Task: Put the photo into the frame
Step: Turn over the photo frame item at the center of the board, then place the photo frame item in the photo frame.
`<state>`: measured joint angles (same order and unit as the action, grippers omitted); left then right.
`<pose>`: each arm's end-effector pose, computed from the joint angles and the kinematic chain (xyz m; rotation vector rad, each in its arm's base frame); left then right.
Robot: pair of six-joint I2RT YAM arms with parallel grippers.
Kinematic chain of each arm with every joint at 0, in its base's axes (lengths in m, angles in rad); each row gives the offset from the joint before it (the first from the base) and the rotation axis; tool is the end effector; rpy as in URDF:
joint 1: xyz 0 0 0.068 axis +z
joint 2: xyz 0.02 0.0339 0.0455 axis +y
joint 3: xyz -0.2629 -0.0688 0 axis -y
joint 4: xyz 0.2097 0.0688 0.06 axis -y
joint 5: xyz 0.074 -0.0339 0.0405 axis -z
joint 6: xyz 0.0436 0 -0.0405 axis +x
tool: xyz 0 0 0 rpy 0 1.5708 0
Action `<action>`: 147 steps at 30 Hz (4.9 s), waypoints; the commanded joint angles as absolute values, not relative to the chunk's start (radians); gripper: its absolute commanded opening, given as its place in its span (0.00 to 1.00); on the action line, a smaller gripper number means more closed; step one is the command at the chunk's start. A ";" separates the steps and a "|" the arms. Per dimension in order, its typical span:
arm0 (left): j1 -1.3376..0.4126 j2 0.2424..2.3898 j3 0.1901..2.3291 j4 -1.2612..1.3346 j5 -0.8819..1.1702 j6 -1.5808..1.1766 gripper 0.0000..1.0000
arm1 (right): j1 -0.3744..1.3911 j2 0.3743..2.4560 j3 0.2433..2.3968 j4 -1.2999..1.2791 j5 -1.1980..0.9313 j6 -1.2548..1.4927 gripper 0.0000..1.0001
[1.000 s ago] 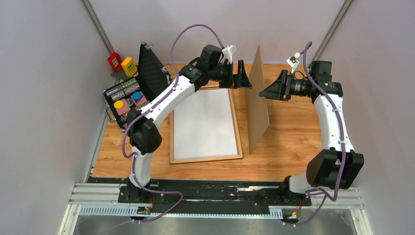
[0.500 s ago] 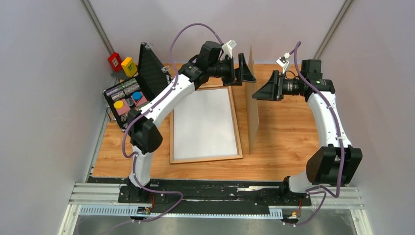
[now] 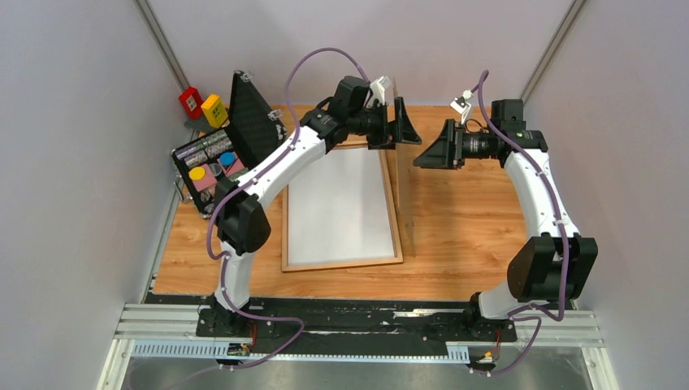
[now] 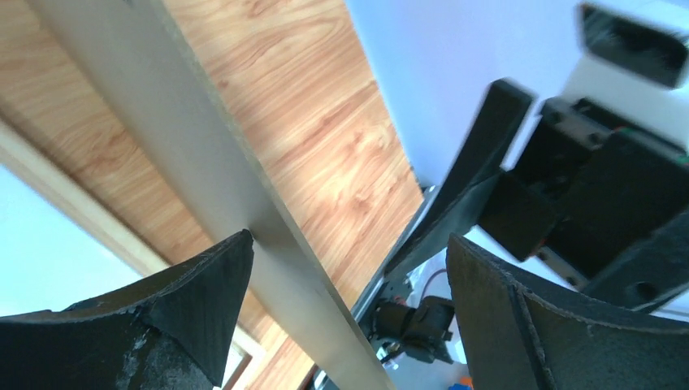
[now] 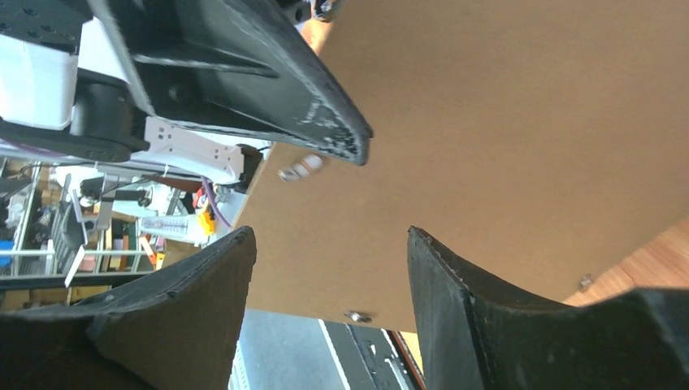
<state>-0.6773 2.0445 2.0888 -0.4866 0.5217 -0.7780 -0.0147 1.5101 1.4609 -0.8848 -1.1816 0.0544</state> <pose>0.3353 -0.2976 0.3688 0.2644 2.2495 -1.3853 0.2709 0.0364 0.3527 -0.4004 2.1633 1.4546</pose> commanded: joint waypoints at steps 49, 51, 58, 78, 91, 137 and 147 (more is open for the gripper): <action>-0.406 1.776 1.273 0.288 1.046 -0.912 0.00 | -0.376 1.668 1.092 -0.413 -1.117 0.091 0.79; -0.391 1.751 1.236 0.313 1.082 -0.917 0.00 | -0.372 1.681 1.087 -0.383 -1.134 0.100 0.79; -0.373 1.659 1.131 0.408 1.121 -0.960 0.00 | -0.305 1.731 1.086 -0.331 -1.222 0.099 0.78; -0.331 1.586 1.126 0.329 1.012 -0.902 0.00 | -0.254 1.553 0.980 -0.524 -1.235 -0.090 0.72; -0.314 1.552 1.066 0.374 1.034 -0.928 0.00 | -0.180 1.622 1.119 -0.491 -1.234 -0.061 0.72; -0.214 1.543 0.994 0.252 1.145 -0.765 0.00 | -0.004 1.581 1.165 -0.363 -1.676 0.075 0.34; -0.195 1.615 1.034 0.304 1.141 -0.805 0.00 | 0.029 1.575 1.184 -0.377 -1.724 0.092 0.33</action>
